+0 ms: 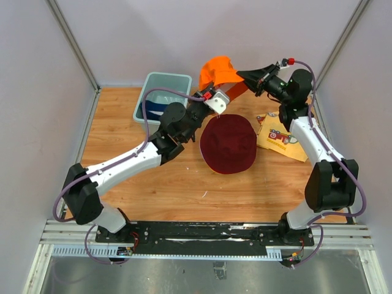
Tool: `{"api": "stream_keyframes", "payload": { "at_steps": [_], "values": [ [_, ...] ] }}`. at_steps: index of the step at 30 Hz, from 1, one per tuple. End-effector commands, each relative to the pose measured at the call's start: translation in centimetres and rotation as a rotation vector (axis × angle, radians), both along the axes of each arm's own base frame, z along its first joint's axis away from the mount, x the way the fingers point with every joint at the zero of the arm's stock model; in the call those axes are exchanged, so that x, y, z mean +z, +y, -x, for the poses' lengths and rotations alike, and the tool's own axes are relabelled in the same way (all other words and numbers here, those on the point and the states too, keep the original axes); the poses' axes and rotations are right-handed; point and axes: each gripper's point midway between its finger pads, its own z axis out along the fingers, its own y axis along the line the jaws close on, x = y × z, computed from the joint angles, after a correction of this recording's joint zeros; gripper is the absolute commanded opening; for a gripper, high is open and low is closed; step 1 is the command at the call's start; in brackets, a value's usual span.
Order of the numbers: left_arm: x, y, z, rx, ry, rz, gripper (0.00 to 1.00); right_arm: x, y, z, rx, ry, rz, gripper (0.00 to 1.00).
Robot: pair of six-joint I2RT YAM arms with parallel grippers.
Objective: Stack the hats
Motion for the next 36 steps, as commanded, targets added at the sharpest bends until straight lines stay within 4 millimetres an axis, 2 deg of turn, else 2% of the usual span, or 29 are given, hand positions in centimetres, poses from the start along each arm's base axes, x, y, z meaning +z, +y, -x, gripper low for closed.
{"api": "stream_keyframes", "payload": {
  "at_steps": [1, 9, 16, 26, 36],
  "values": [
    [3.0, 1.8, 2.6, 0.004, -0.086, 0.096, 0.0, 0.9, 0.1, 2.6, 0.028, -0.071, 0.027, 0.01],
    [1.4, 3.5, 6.7, 0.001, -0.092, 0.139, 0.01, -2.1, -1.2, 6.8, 0.023, -0.096, 0.085, 0.01],
    [-0.1, 2.9, 9.1, -0.026, -0.077, 0.141, 0.0, -3.8, -2.1, 10.2, 0.018, -0.15, 0.154, 0.01],
    [-3.5, 2.0, 11.9, -0.061, -0.022, 0.126, 0.06, -8.7, -2.6, 13.0, 0.024, -0.111, 0.231, 0.01],
    [-6.5, 0.7, 14.4, -0.11, 0.039, 0.104, 0.09, -12.1, -3.6, 15.4, 0.016, -0.093, 0.285, 0.01]
  ]
}}
